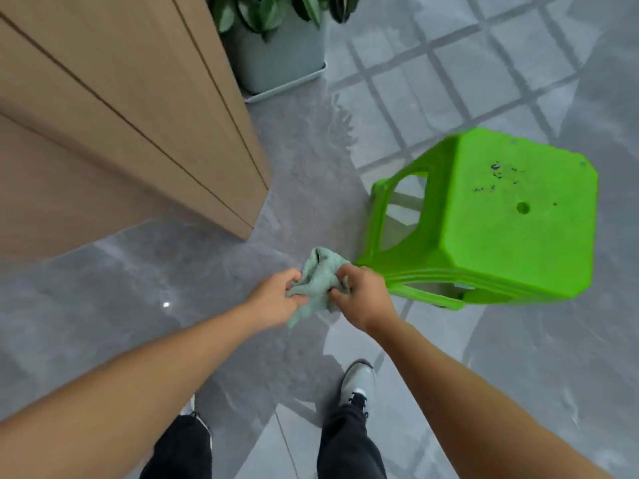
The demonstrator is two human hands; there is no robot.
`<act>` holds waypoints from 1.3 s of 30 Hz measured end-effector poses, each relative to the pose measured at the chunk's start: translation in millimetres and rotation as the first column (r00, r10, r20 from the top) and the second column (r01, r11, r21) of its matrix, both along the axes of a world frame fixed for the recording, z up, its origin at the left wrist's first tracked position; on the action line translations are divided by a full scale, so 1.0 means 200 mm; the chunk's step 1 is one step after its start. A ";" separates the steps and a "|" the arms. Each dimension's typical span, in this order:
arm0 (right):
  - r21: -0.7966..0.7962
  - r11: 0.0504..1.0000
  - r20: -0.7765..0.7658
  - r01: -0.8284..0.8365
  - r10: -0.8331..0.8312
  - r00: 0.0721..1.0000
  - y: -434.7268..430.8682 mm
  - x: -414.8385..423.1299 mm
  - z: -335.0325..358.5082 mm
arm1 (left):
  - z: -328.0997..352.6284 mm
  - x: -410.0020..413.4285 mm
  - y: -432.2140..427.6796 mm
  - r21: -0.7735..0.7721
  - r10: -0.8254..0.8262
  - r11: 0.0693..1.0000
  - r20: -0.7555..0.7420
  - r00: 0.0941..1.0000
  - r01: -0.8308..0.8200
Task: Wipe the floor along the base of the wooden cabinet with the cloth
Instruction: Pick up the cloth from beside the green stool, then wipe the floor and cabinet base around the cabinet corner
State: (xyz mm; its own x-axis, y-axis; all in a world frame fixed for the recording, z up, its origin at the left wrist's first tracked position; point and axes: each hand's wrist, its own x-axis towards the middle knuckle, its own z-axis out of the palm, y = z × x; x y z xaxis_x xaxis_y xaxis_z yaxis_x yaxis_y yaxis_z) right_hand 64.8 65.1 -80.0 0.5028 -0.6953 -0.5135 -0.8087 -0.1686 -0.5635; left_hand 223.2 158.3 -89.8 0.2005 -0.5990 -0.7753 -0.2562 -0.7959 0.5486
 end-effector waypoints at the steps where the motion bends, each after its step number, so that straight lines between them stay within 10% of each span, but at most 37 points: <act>1: -0.016 0.999 0.002 -0.046 0.047 0.999 0.04 0.12 -0.02 | -0.03 0.10 0.05 0.016 0.053 0.998 -0.026 0.998 -0.053; 14: 0.030 0.992 -0.079 -0.123 0.125 0.989 0.40 0.83 -1.20 | -1.21 0.51 0.46 0.327 0.616 0.775 -0.203 0.761 -0.541; 21: -0.108 0.992 0.060 -0.073 0.079 0.995 -0.20 1.04 -2.02 | -2.05 0.64 -0.24 -0.023 0.662 0.704 -0.341 0.668 -0.709; 24: -0.180 0.965 -0.081 -0.192 0.180 0.980 -0.31 1.11 -2.31 | -2.25 0.66 -0.23 -0.307 0.614 0.716 -0.151 0.775 -0.627; 26: -0.268 0.939 -0.129 -0.216 0.188 0.974 -0.35 1.18 -2.40 | -2.30 0.67 -0.04 -0.507 0.539 0.780 0.247 0.806 -0.367; 29: -0.340 0.900 -0.125 -0.271 0.242 0.962 -0.35 1.25 -2.41 | -2.30 0.75 0.28 -0.359 0.285 0.933 0.703 0.651 -0.022; 35: -0.399 0.711 -0.325 -0.579 0.481 0.814 -0.59 1.17 -2.49 | -2.36 0.80 0.55 0.082 0.110 0.973 0.662 0.741 -0.218; 39: -0.374 0.837 -0.420 -0.399 0.231 0.878 -0.89 1.36 -2.47 | -2.41 0.83 0.55 0.195 0.050 0.959 0.594 0.803 -0.205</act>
